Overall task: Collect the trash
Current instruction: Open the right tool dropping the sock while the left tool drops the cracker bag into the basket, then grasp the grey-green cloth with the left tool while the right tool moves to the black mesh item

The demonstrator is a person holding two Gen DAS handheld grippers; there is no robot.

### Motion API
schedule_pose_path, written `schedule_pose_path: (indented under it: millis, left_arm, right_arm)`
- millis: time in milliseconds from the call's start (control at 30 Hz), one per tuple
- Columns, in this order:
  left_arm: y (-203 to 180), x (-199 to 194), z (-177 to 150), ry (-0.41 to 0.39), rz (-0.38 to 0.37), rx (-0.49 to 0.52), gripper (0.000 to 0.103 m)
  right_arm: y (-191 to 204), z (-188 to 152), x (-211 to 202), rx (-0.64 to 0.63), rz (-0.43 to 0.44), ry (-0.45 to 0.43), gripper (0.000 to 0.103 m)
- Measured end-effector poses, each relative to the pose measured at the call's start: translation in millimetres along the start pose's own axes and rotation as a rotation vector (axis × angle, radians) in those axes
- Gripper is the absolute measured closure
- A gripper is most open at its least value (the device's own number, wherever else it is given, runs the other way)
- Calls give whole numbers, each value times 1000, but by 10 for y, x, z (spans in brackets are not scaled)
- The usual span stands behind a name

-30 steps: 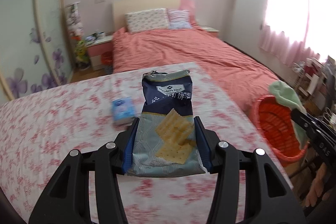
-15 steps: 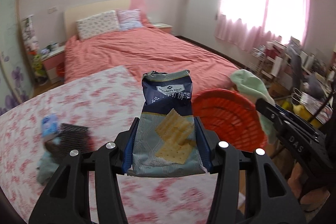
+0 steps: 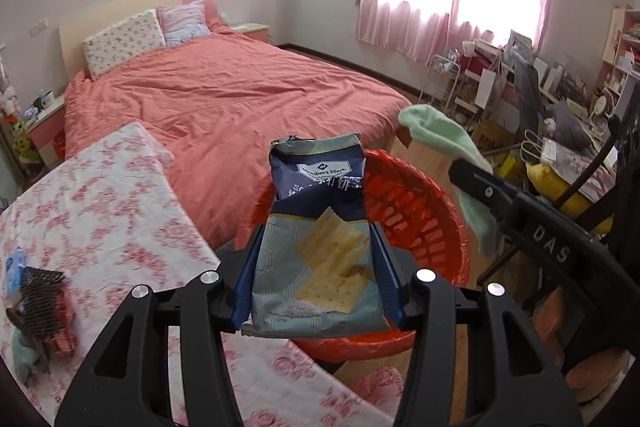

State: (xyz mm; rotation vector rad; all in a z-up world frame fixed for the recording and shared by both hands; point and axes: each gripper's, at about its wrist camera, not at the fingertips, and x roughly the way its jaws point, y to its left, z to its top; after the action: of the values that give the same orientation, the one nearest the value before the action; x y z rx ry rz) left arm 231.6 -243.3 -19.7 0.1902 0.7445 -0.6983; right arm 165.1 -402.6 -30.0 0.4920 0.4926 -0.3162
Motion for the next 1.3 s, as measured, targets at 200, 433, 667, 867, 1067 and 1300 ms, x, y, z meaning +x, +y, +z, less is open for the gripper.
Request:
schedule_pose_path:
  millis: [200, 433, 667, 867, 1067, 1300]
  left_arm:
    - [-33, 177, -43, 50, 7, -12, 34]
    - [102, 50, -183, 59, 118, -32, 34]
    - [385, -243, -370, 36, 235, -60, 31]
    - [845, -498, -560, 34, 320, -140, 31]
    - [1344, -804, -803, 29, 420, -231, 31]
    - [2007, -1131, -1144, 32, 567, -323, 31]
  right_arm:
    - [-172, 1, 181, 35, -6, 23, 64]
    - [-121, -99, 187, -9, -47, 32, 50]
    - [153, -225, 115, -79, -53, 39, 43]
    - [479, -400, 117, -145, -23, 74, 43]
    - [857, -630, 164, -218, 19, 126, 43]
    - [1288, -904, 237, -291, 63, 180, 43]
